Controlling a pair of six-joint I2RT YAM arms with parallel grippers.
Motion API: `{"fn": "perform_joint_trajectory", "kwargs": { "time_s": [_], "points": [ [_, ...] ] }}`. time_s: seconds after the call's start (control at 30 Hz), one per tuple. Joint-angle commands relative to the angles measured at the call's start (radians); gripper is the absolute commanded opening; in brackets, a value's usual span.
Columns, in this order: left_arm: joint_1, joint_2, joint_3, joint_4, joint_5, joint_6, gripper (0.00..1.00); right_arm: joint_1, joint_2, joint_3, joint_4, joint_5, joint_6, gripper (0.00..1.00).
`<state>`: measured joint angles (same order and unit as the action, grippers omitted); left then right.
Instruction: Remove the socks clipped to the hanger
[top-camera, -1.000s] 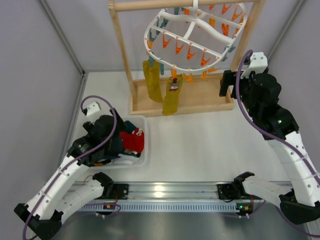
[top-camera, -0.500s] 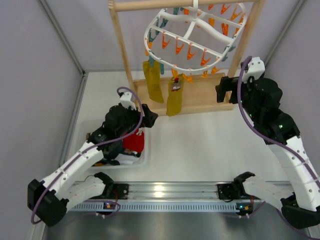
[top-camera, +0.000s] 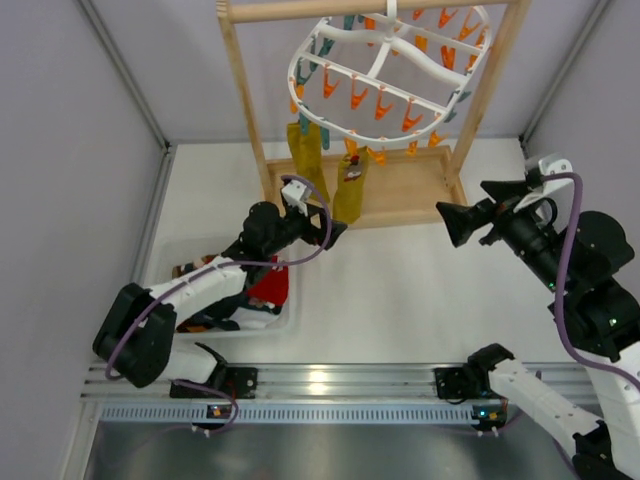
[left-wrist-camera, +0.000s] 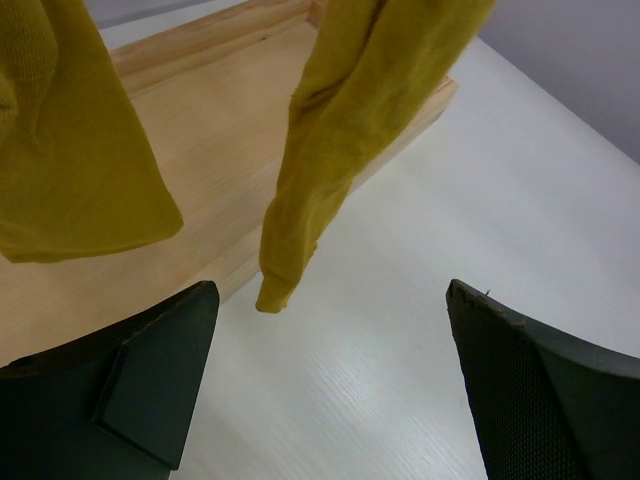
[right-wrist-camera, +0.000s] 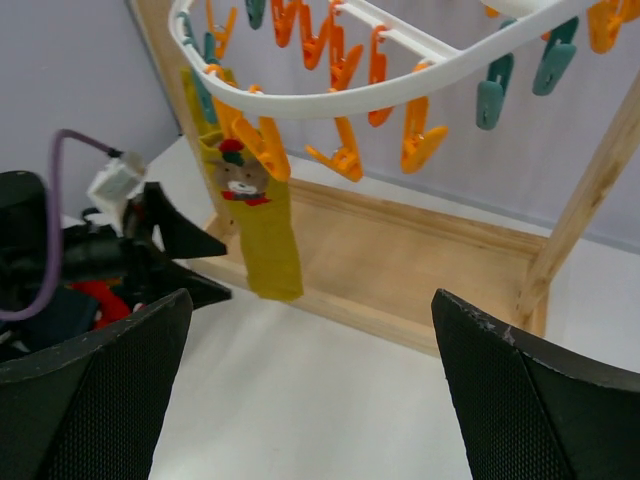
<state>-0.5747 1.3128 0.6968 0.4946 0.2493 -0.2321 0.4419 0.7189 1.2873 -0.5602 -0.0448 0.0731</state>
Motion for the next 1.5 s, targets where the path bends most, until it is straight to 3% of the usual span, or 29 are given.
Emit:
{"fn": "perform_joint_trajectory", "kwargs": {
  "time_s": [0.0,0.23,0.3,0.4,0.47,0.5,0.53,0.63,0.77,0.9,1.03,1.27,1.47],
  "points": [
    [0.015,0.092,0.099,0.147,-0.022,0.051,0.99,-0.011,-0.041,-0.006,0.066,-0.13,0.027,0.99],
    [0.035,0.287,0.248,0.148,0.102,0.011,0.98,-0.009,-0.113,0.0,0.072,-0.208,0.05,1.0],
    [0.036,0.33,0.268,0.171,0.165,-0.038,0.93,-0.011,-0.124,-0.003,0.072,-0.207,0.048,1.0],
    [0.029,0.37,0.27,0.222,0.22,-0.102,0.72,-0.011,-0.121,-0.008,0.072,-0.202,0.05,0.99],
    [0.013,0.376,0.271,0.225,0.216,-0.11,0.52,-0.009,-0.115,-0.008,0.072,-0.196,0.05,0.99],
    [0.004,0.372,0.264,0.225,0.199,-0.111,0.44,-0.011,-0.111,-0.009,0.072,-0.194,0.051,0.99],
    [-0.013,0.365,0.259,0.225,0.182,-0.113,0.3,-0.009,-0.108,-0.009,0.071,-0.19,0.05,0.99],
    [-0.051,0.333,0.23,0.225,0.084,-0.133,0.08,-0.011,-0.11,-0.013,0.072,-0.175,0.054,1.0],
    [-0.119,0.276,0.191,0.223,-0.092,-0.142,0.0,-0.011,-0.137,-0.022,0.091,-0.094,0.073,1.0],
    [-0.236,0.246,0.188,0.223,-0.208,-0.112,0.0,-0.009,-0.153,0.0,0.079,0.014,0.106,0.99],
    [-0.362,0.244,0.217,0.22,-0.41,-0.04,0.0,-0.011,-0.13,0.049,0.01,0.101,0.122,0.98],
    [-0.507,0.345,0.415,0.061,-0.717,0.085,0.0,-0.009,0.033,0.19,-0.121,0.148,0.119,0.93],
    [-0.596,0.447,0.564,-0.007,-0.831,0.192,0.0,-0.009,0.158,0.268,-0.142,0.086,0.111,0.91]
  ]
}}
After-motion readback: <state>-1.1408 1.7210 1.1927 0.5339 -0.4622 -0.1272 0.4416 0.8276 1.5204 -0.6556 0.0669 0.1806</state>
